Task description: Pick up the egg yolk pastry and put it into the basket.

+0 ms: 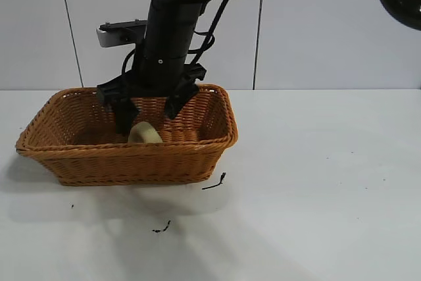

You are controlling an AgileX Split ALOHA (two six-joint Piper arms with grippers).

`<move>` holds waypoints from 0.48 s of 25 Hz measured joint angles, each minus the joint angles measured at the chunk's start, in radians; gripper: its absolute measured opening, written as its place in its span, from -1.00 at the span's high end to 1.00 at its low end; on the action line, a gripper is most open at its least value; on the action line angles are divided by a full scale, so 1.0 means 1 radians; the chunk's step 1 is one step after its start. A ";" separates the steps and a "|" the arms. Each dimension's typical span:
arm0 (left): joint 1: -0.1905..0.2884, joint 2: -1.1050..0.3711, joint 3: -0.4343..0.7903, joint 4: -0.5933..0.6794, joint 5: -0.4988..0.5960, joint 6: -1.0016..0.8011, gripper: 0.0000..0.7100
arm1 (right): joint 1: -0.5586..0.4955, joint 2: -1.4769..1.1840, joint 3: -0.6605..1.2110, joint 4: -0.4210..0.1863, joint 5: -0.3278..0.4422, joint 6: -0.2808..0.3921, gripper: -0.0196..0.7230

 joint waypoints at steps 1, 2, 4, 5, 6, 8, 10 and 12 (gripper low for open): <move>0.000 0.000 0.000 0.000 0.000 0.000 -0.96 | 0.000 -0.007 0.000 -0.002 0.004 0.000 -0.88; 0.000 0.000 0.000 0.000 0.000 0.000 -0.96 | 0.000 -0.020 0.000 -0.004 0.007 0.000 -0.89; 0.000 0.000 0.000 0.000 0.000 0.000 -0.96 | -0.007 -0.050 0.000 -0.008 0.024 0.000 -0.91; 0.000 0.000 0.000 0.000 0.000 0.000 -0.96 | -0.013 -0.068 0.000 -0.007 0.033 0.000 -0.91; 0.000 0.000 0.000 0.000 0.000 0.000 -0.96 | -0.024 -0.085 -0.001 -0.007 0.045 0.000 -0.91; 0.000 0.000 0.000 0.000 0.000 0.000 -0.96 | -0.053 -0.111 -0.003 -0.007 0.063 0.000 -0.91; 0.000 0.000 0.000 0.000 0.000 0.000 -0.96 | -0.092 -0.130 -0.003 -0.010 0.079 0.000 -0.91; 0.000 0.000 0.000 0.000 0.000 0.000 -0.96 | -0.141 -0.139 -0.003 -0.010 0.093 -0.002 -0.91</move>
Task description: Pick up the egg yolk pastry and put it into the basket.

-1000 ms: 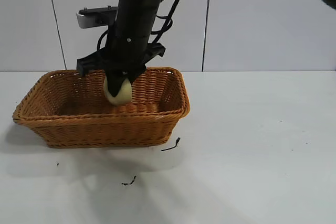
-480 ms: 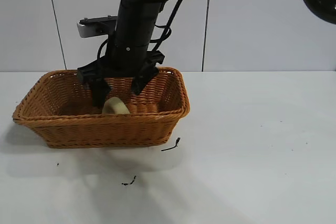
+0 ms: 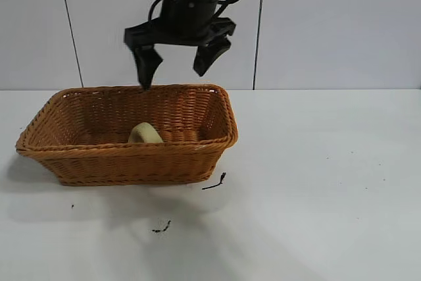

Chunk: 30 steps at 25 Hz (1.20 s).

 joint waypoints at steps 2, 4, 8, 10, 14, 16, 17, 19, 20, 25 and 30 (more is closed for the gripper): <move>0.000 0.000 0.000 0.000 0.000 0.000 -0.96 | -0.062 -0.003 0.000 -0.005 0.014 -0.010 -0.91; 0.000 0.000 0.000 0.000 0.000 0.000 -0.96 | -0.127 -0.004 0.000 -0.010 0.029 -0.017 -0.91; 0.000 0.000 0.000 0.000 0.000 0.000 -0.96 | -0.271 -0.005 0.000 -0.016 0.061 -0.017 -0.91; 0.000 0.000 0.000 0.000 0.000 0.000 -0.96 | -0.336 -0.008 0.000 -0.019 0.087 -0.017 -0.91; 0.000 0.000 0.000 0.000 0.000 0.000 -0.96 | -0.427 -0.034 0.000 -0.019 0.117 -0.017 -0.91; 0.000 0.000 0.000 0.000 0.000 0.000 -0.96 | -0.464 -0.048 0.000 -0.019 0.118 -0.017 -0.91; 0.000 0.000 0.000 0.000 0.000 0.000 -0.96 | -0.480 -0.056 0.000 -0.019 0.118 -0.017 -0.91; 0.000 0.000 0.000 0.000 0.000 0.000 -0.96 | -0.506 -0.069 0.000 -0.019 0.118 -0.017 -0.91; 0.000 0.000 0.000 0.000 0.000 0.000 -0.96 | -0.517 -0.073 0.000 -0.019 0.118 -0.016 -0.91; 0.000 0.000 0.000 0.000 0.000 0.000 -0.96 | -0.537 -0.159 0.087 -0.023 0.117 -0.013 -0.91; 0.000 0.000 0.000 0.000 0.000 0.000 -0.96 | -0.537 -0.312 0.335 -0.023 0.118 -0.017 -0.91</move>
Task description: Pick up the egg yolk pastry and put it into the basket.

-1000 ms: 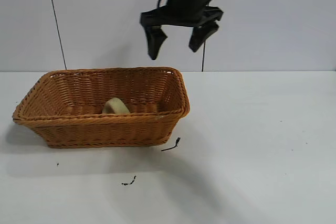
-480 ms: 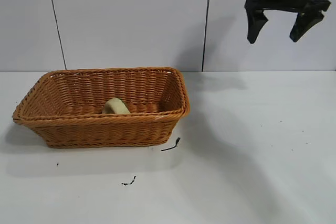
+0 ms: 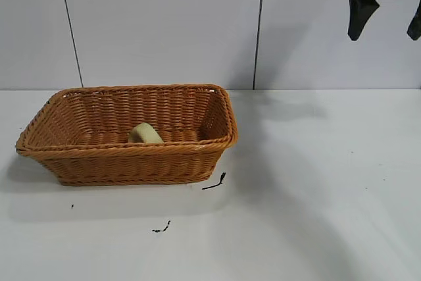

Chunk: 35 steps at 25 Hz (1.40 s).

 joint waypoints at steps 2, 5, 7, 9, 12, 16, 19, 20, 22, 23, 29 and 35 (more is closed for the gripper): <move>0.000 0.000 0.000 0.000 0.000 0.000 -0.96 | 0.000 -0.067 0.108 0.000 0.000 0.000 -0.91; 0.000 0.000 0.000 0.000 0.000 0.000 -0.96 | 0.000 -0.184 0.270 0.000 0.002 -0.002 -0.91; 0.000 0.000 0.000 0.000 0.000 0.000 -0.96 | 0.000 -0.277 0.376 0.000 0.004 -0.003 -0.91; 0.000 0.000 0.000 0.000 0.000 0.000 -0.96 | 0.000 -0.363 0.467 0.000 0.006 -0.009 -0.91; 0.000 0.000 0.000 0.000 0.000 0.000 -0.96 | 0.000 -0.494 0.595 0.001 0.006 -0.015 -0.91; 0.000 0.000 0.000 0.000 0.000 0.000 -0.96 | 0.000 -0.666 0.751 0.006 0.010 -0.017 -0.91; 0.000 0.000 0.000 0.000 0.000 0.000 -0.96 | 0.000 -0.792 0.859 0.008 0.010 -0.018 -0.91; 0.000 0.000 0.000 0.000 0.000 0.000 -0.96 | 0.000 -0.838 0.898 0.008 0.011 -0.018 -0.91; 0.000 0.000 0.000 0.000 0.000 0.000 -0.96 | 0.000 -0.926 0.969 0.008 0.003 -0.018 -0.91; 0.000 0.000 0.000 0.000 0.000 0.000 -0.96 | 0.000 -0.979 1.008 0.008 -0.012 -0.018 -0.91; 0.000 0.000 0.000 0.000 0.000 0.000 -0.96 | 0.000 -1.324 1.230 0.008 -0.134 -0.016 -0.91; 0.000 0.000 0.000 0.000 0.000 0.000 -0.96 | 0.000 -1.696 1.347 0.008 -0.174 0.015 -0.91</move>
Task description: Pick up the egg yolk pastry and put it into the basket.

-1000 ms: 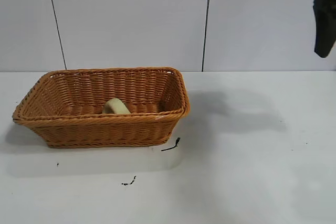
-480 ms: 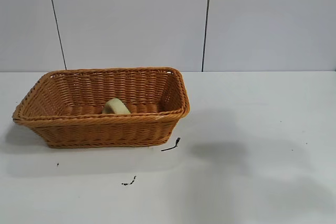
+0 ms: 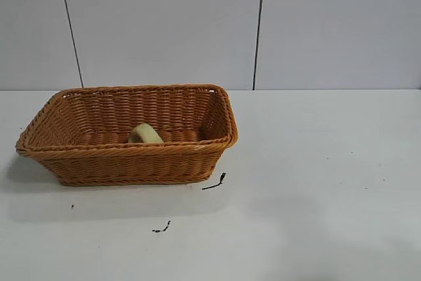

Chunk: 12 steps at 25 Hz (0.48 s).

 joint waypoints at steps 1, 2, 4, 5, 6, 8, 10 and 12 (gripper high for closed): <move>0.000 0.000 0.000 0.000 0.000 0.000 -0.96 | 0.000 -0.042 0.000 0.000 -0.008 0.001 -0.91; 0.000 0.000 0.000 0.000 0.000 0.000 -0.96 | 0.000 -0.088 0.000 0.002 -0.012 0.003 -0.91; 0.000 0.000 0.000 0.000 0.000 0.000 -0.96 | 0.000 -0.163 0.000 0.004 -0.011 0.003 -0.91; 0.000 0.000 0.000 0.000 0.000 0.000 -0.96 | 0.000 -0.190 0.000 0.004 -0.011 0.003 -0.91; 0.000 0.000 0.000 0.000 0.000 0.000 -0.96 | 0.000 -0.221 0.001 0.004 -0.011 0.003 -0.91; 0.000 0.000 0.000 0.000 0.000 0.000 -0.96 | 0.000 -0.279 0.005 0.004 -0.011 0.003 -0.91; 0.000 0.000 0.000 0.000 0.000 0.000 -0.96 | 0.000 -0.310 0.005 0.006 -0.010 0.003 -0.91; 0.000 0.000 0.000 0.000 0.000 0.000 -0.96 | 0.001 -0.315 0.005 0.007 -0.010 0.003 -0.91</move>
